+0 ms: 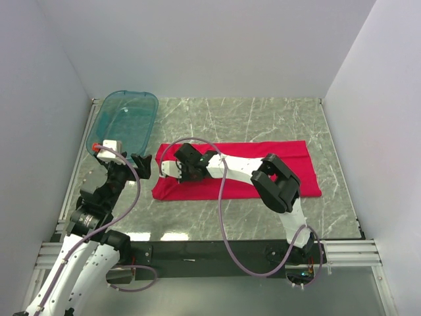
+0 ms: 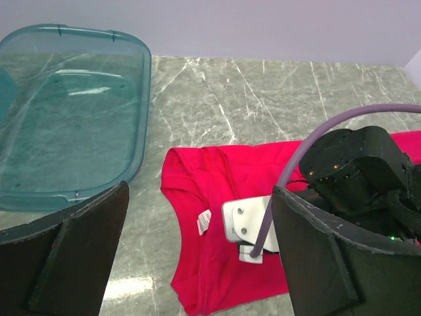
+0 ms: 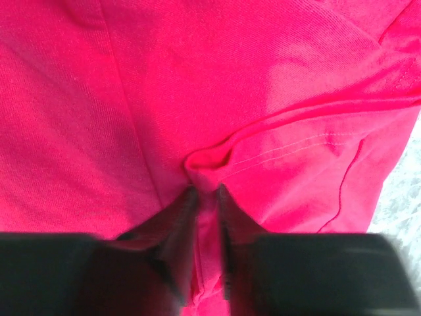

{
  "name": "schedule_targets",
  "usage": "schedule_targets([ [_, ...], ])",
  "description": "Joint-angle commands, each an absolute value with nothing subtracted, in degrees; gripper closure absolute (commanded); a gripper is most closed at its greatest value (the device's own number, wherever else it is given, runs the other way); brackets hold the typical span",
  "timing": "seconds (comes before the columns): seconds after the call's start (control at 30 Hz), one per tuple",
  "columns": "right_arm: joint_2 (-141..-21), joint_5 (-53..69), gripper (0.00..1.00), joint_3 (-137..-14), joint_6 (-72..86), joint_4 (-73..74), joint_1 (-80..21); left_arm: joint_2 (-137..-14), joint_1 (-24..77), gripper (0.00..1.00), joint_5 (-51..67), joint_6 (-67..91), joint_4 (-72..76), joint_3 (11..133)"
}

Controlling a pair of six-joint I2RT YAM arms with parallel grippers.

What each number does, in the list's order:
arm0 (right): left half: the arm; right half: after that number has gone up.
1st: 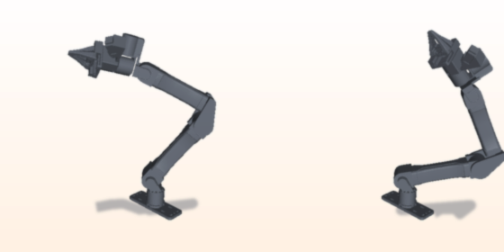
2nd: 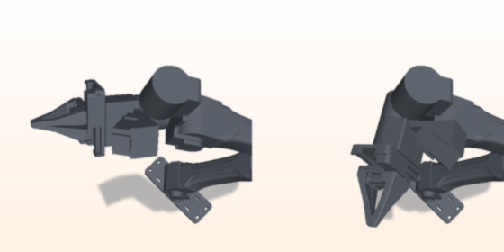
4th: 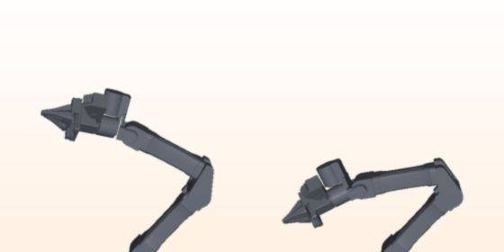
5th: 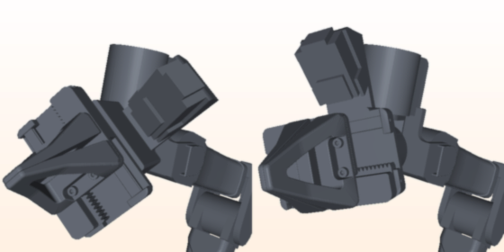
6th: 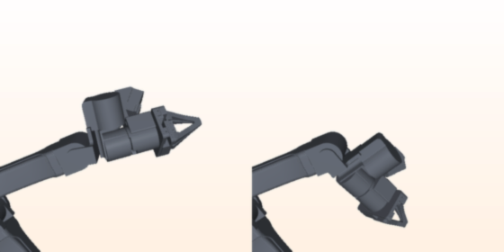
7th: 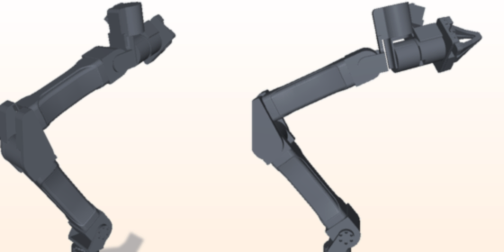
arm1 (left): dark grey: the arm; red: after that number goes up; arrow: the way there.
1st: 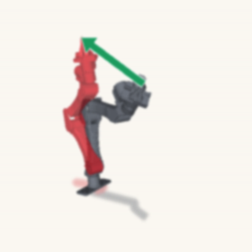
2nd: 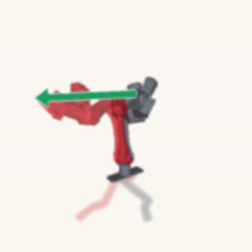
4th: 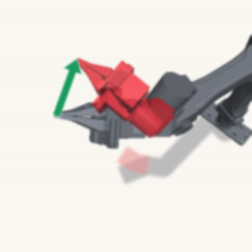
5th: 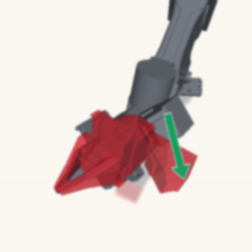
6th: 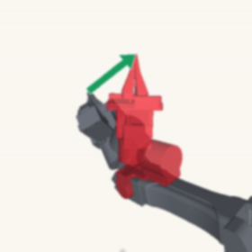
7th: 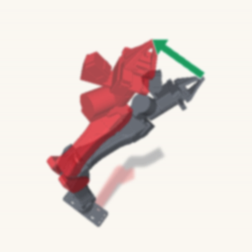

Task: Fold and stack the t-shirts
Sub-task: Fold the tshirt

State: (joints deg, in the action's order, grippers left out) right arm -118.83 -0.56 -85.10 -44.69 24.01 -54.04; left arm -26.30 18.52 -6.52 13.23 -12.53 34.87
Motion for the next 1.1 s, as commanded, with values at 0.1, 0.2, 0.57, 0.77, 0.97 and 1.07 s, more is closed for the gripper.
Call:
schedule_targets([
  [0.1,-115.14,-0.18,0.88,-85.7,-42.01,22.06,-53.79,-26.45,18.37,0.06,-5.89,13.71,-12.22,34.63],
  [0.2,-113.21,1.14,0.94,-84.47,-40.61,21.27,-52.74,-26.63,18.37,0.06,-5.45,13.8,-12.13,34.63],
  [0.57,-111.27,6.06,0.96,-86.13,-34.28,22.32,-46.5,-27.68,18.37,0.06,-4.04,14.15,-12.04,34.45],
  [0.77,-111.27,8.79,0.92,-85.78,-31.03,22.24,-42.54,-29.27,18.37,0.06,-2.99,14.15,-11.6,34.54],
  [0.97,-110.92,7.31,0.84,-84.55,-25.41,20.22,-39.91,-29.01,18.37,0.06,-2.72,14.15,-11.51,34.37],
  [1.07,-110.31,4.32,0.75,-83.23,-21.19,17.67,-37.97,-29.27,18.37,0.06,-2.64,14.15,-11.43,34.37],
])
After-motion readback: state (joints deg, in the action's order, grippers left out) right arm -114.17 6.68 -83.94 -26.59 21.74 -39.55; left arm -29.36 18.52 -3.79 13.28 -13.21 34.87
